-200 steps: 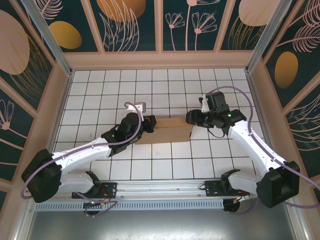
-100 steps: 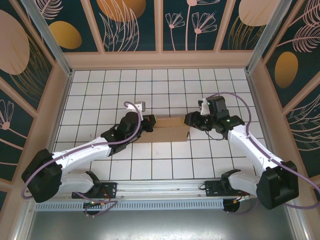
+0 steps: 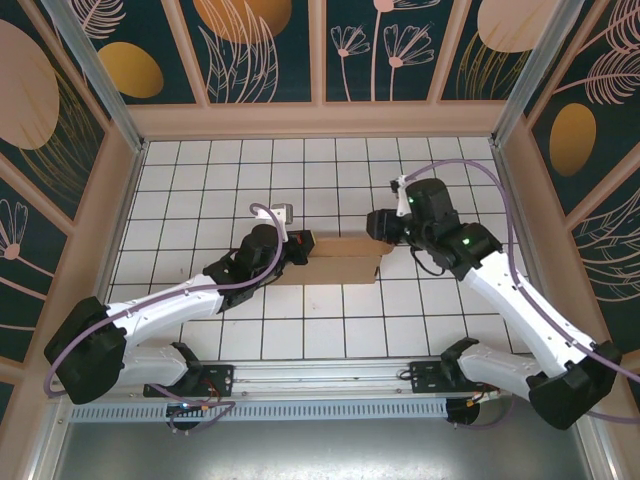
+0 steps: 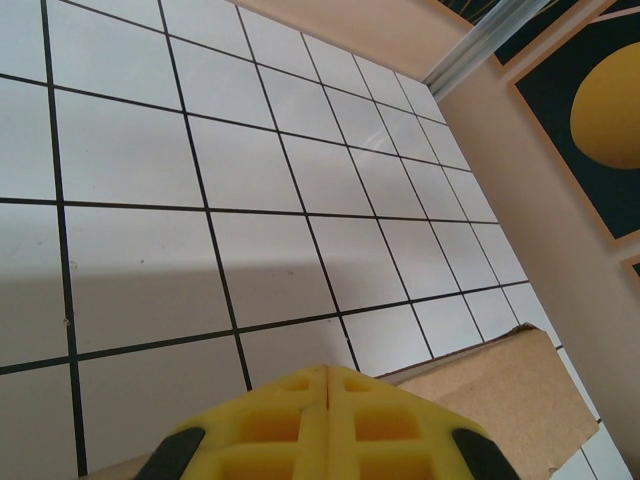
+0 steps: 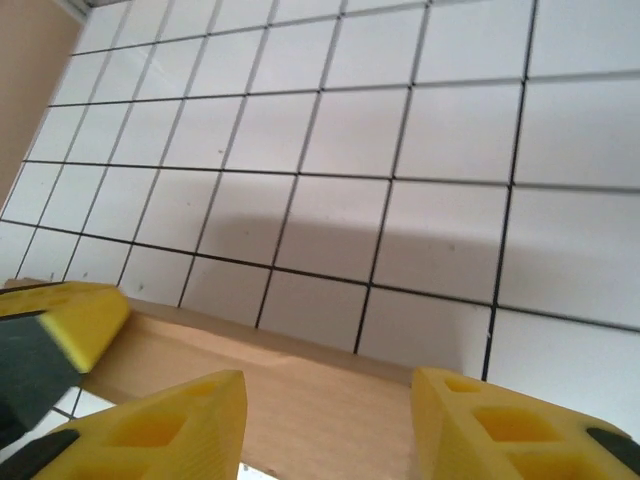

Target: Fold the paper box

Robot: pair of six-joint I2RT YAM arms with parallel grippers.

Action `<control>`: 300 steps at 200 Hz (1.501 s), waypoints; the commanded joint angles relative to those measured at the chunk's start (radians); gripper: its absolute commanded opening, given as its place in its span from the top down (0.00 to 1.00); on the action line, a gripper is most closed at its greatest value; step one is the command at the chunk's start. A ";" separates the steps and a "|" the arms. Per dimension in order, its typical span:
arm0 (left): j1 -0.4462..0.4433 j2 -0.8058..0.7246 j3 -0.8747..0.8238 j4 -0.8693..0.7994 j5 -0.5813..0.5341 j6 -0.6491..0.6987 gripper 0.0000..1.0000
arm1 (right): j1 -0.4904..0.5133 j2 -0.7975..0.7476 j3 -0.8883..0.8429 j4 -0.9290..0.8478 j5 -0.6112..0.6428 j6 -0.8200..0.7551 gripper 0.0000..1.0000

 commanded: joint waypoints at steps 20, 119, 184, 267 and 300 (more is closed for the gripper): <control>-0.010 0.033 -0.015 -0.141 0.042 -0.025 1.00 | 0.170 0.087 0.001 0.023 0.162 -0.063 0.59; -0.010 0.044 0.030 -0.158 0.072 -0.047 1.00 | 0.409 0.154 -0.113 0.041 0.547 -0.021 0.54; -0.005 -0.028 0.110 -0.258 0.026 -0.008 1.00 | 0.408 0.153 -0.177 0.037 0.477 0.038 0.60; 0.154 -0.325 0.114 -0.557 -0.169 -0.077 0.98 | 0.408 0.137 -0.220 0.048 0.433 0.085 0.61; 0.248 -0.382 -0.011 -0.533 -0.110 -0.133 1.00 | 0.410 0.139 -0.220 0.044 0.431 0.091 0.61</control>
